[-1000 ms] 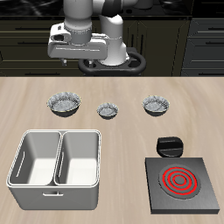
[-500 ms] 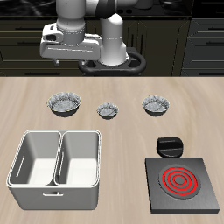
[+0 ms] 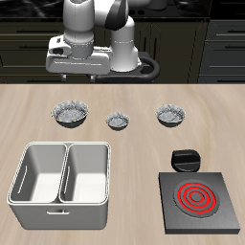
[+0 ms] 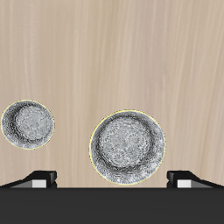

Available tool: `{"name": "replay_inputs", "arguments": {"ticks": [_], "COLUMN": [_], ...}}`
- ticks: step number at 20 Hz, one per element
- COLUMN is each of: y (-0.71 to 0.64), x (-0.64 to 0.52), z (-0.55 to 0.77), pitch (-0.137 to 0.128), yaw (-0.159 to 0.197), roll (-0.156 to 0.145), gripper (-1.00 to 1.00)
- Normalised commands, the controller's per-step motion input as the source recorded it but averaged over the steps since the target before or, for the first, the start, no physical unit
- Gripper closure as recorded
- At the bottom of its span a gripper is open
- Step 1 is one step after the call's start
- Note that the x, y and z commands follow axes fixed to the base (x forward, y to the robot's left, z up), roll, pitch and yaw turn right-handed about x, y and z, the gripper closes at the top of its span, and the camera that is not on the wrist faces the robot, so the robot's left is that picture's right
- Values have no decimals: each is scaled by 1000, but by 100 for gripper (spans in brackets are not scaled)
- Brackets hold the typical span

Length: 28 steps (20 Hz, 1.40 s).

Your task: Place the largest bowl in the left side of the drainer and the medium bowl in the right side

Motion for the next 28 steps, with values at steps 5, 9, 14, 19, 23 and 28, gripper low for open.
{"name": "replay_inputs", "arguments": {"ticks": [5,9,14,19,23,28], "y": [93,44,-28,6,-19,90], "x": [-77,-76,-77,-89,-190,-190], "z": [-360,-238,-424,-361,-119,-216], "pitch": [-19,-6,8,-6,-57,-24], "yaw": [20,-8,-19,1,-19,12], "roll": [0,0,-10,-2,-13,21], "gripper": [-100,-100,-100,-100,-100,-100]}}
